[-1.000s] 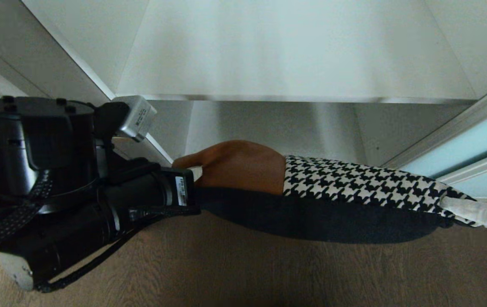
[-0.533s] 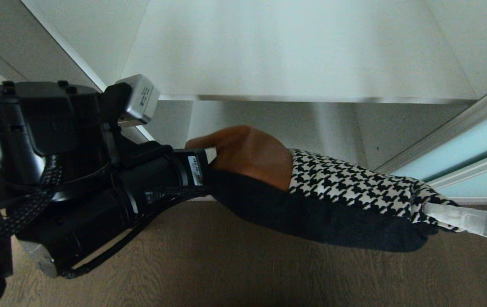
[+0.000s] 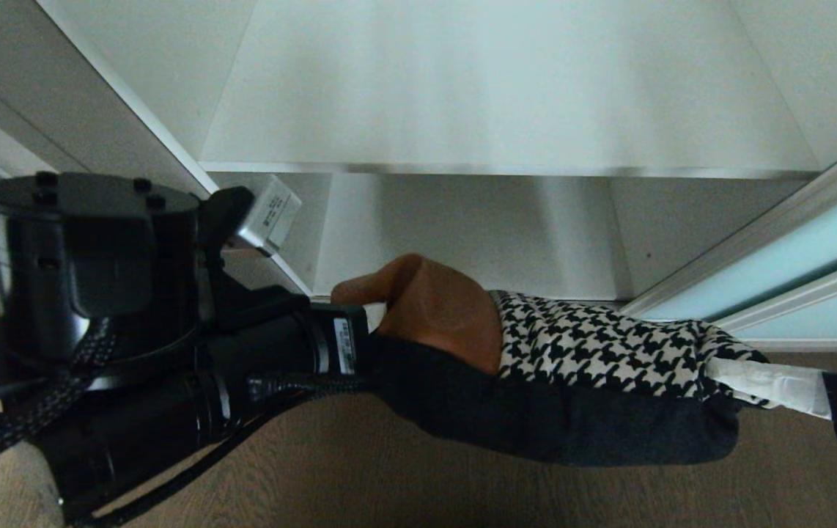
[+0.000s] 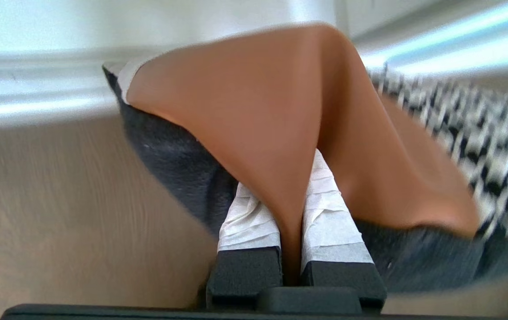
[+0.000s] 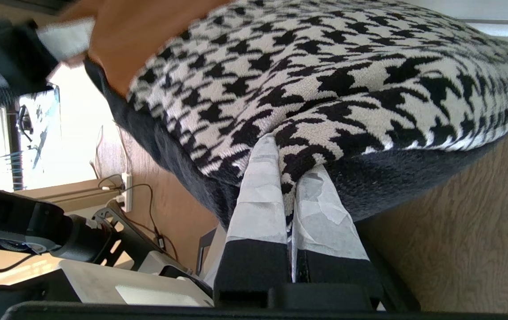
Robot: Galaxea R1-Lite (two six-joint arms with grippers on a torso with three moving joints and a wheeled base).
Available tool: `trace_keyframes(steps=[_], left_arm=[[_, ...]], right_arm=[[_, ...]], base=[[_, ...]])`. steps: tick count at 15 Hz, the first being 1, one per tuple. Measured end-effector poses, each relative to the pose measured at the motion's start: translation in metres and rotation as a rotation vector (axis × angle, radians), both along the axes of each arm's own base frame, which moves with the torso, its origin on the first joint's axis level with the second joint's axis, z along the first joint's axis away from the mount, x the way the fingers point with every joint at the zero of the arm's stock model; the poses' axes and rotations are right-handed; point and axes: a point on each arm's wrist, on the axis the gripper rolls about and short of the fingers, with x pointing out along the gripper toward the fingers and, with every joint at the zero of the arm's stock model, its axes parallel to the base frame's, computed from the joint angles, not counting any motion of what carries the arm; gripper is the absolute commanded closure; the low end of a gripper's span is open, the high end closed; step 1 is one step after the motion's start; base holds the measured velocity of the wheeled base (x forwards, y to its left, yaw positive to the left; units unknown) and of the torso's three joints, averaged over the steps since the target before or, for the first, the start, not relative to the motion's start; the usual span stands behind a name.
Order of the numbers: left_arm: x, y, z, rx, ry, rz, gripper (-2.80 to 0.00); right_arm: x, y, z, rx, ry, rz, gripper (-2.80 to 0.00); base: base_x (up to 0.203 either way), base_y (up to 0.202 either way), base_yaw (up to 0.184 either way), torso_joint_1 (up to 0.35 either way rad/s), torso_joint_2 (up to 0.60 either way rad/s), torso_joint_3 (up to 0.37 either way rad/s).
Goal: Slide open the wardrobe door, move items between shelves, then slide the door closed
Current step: Place the pillow on the higher shelf
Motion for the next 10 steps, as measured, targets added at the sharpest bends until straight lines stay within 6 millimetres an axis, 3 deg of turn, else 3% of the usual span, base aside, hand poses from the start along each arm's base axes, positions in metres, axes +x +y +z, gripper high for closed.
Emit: trace_keyframes(steps=[10], left_arm=[[-0.0093,0.0068,-0.0040,-0.002,0.007,-0.032,0.00]], right_arm=[[-0.0052,0.0036,-0.0027,-0.002,0.008,0.041,0.00]], base=[[0.000,0.000,0.000,0.000,0.00,0.000]])
